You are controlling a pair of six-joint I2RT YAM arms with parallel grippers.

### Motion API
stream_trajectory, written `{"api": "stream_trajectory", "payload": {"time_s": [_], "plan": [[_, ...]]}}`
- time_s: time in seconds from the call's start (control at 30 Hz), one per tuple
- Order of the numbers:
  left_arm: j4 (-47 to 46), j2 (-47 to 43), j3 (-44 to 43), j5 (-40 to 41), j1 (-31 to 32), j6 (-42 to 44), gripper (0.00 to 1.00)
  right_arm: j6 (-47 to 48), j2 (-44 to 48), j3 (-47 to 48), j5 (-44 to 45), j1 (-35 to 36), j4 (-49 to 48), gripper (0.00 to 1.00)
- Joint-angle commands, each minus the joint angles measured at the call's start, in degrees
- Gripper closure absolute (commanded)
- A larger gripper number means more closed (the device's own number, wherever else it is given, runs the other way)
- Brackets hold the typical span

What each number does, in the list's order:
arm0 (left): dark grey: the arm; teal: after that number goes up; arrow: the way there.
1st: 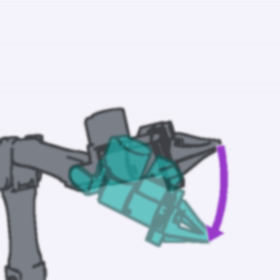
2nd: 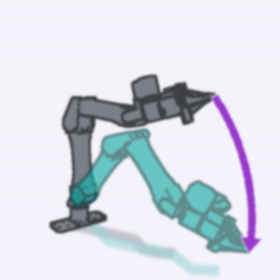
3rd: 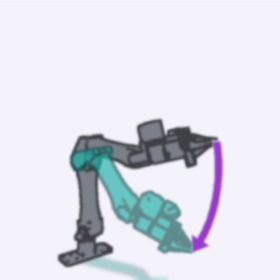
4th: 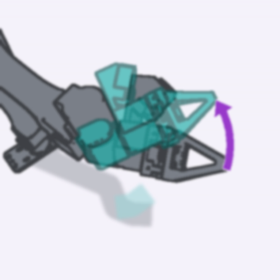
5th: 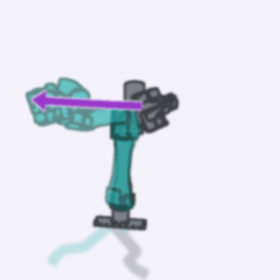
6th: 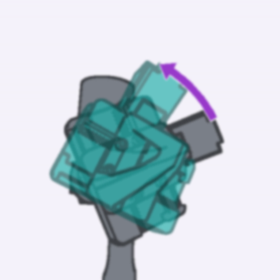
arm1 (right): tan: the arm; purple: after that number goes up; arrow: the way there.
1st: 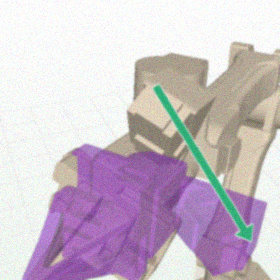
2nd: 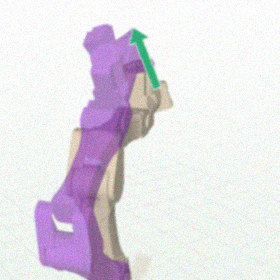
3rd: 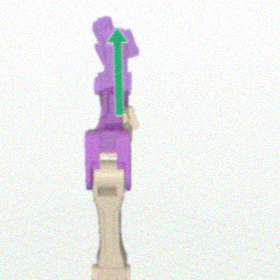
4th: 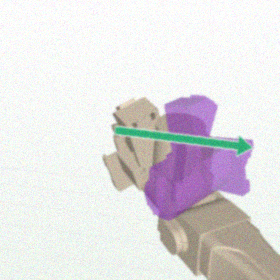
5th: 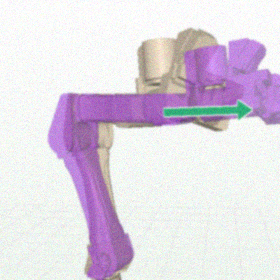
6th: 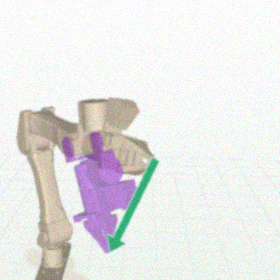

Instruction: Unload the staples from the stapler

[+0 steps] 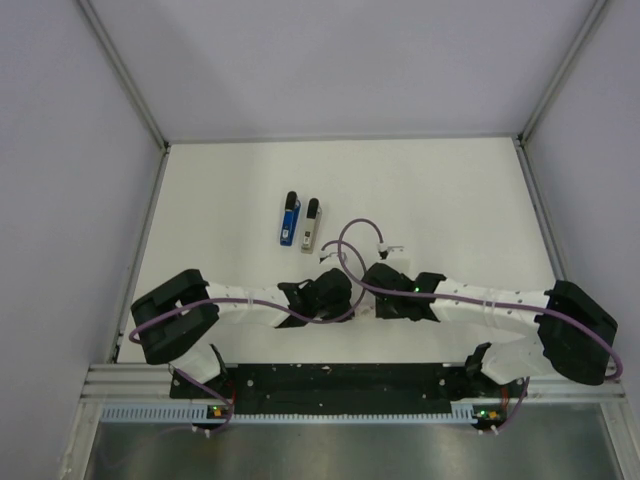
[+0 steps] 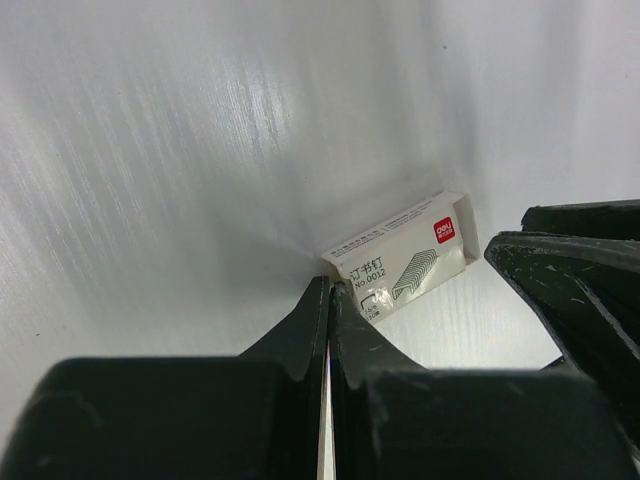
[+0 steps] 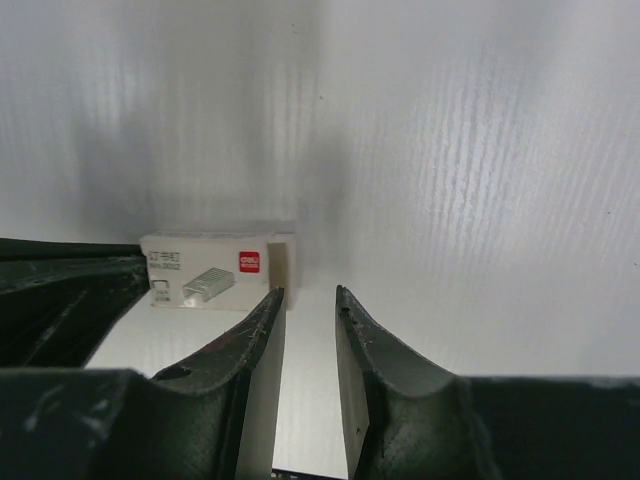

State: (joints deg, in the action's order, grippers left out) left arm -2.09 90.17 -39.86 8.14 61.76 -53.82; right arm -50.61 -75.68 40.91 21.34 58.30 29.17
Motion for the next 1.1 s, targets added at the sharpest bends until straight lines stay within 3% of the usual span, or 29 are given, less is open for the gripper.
{"api": "stream_trajectory", "payload": {"time_s": [0.0,0.33,0.37,0.47,1.07], "plan": [[0.77,-0.79,-0.40,0.21,0.03,0.39,1.00,-1.16,2.81,-0.92,0.28,-0.38,1.85,0.72],[1.82,-1.49,-0.75,1.09,0.03,0.47,1.00,-0.72,4.49,-2.85,1.42,-2.05,2.74,0.67],[3.65,-1.66,-0.75,1.35,0.03,0.56,1.00,-0.20,3.88,-2.85,1.68,-2.66,2.56,0.70],[4.37,-1.40,-1.01,1.44,0.12,0.65,1.00,1.04,1.77,-2.59,1.69,-3.81,1.60,1.00],[5.43,2.38,-3.91,0.30,0.03,1.26,1.00,2.18,-5.27,-2.23,-5.69,-4.07,-9.03,1.00]]}}
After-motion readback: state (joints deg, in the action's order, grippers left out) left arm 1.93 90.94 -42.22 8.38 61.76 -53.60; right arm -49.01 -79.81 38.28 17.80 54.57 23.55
